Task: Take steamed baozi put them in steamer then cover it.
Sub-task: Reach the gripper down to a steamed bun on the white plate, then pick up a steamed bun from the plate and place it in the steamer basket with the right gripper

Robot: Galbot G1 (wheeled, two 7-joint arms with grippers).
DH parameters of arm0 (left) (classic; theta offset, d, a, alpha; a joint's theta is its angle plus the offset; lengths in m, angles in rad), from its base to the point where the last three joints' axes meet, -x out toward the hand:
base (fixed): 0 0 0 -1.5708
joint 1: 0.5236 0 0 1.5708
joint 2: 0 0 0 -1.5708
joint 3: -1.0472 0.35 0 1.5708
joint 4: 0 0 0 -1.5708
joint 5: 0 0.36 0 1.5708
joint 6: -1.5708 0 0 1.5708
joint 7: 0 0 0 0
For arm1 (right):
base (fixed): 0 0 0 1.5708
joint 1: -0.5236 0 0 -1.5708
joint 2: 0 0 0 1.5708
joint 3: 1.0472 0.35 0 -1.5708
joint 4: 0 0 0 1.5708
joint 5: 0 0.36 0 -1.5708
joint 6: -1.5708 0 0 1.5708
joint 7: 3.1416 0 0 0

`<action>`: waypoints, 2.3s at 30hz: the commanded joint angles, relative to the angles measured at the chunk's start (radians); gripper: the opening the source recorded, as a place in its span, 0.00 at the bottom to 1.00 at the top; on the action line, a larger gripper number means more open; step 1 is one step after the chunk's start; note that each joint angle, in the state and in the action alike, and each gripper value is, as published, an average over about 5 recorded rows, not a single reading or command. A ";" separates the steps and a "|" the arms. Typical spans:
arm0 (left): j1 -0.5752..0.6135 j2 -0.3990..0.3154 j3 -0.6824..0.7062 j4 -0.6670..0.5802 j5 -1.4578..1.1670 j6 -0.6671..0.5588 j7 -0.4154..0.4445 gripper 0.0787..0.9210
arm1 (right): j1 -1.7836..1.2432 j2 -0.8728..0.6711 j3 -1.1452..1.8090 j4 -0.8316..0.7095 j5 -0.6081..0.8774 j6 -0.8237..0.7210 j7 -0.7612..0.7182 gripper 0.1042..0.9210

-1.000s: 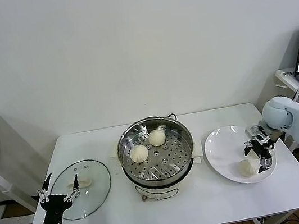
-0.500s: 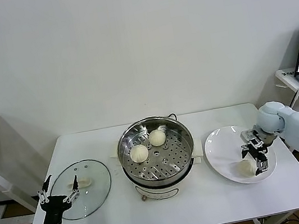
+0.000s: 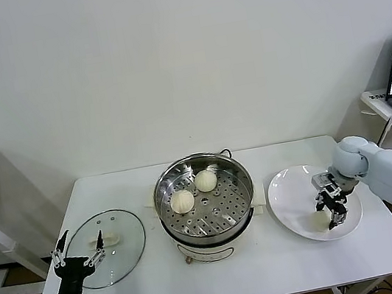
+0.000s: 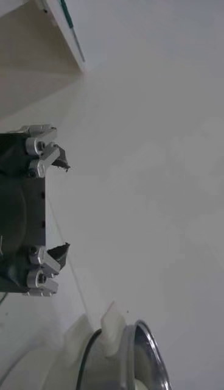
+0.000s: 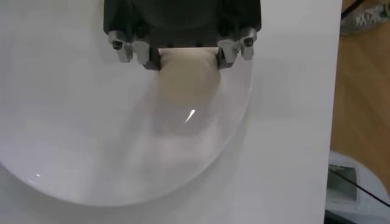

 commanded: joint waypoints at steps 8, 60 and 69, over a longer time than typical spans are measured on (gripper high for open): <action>0.002 0.002 0.008 -0.016 0.002 0.005 -0.001 0.88 | 0.218 -0.071 -0.066 0.067 0.126 0.012 -0.025 0.61; -0.004 0.018 -0.071 0.010 -0.019 0.006 0.017 0.88 | 0.787 0.512 -0.646 0.335 0.252 0.512 0.085 0.69; -0.005 0.017 -0.080 0.014 -0.021 0.004 0.022 0.88 | 0.753 0.561 -0.665 0.307 0.265 0.492 0.070 0.69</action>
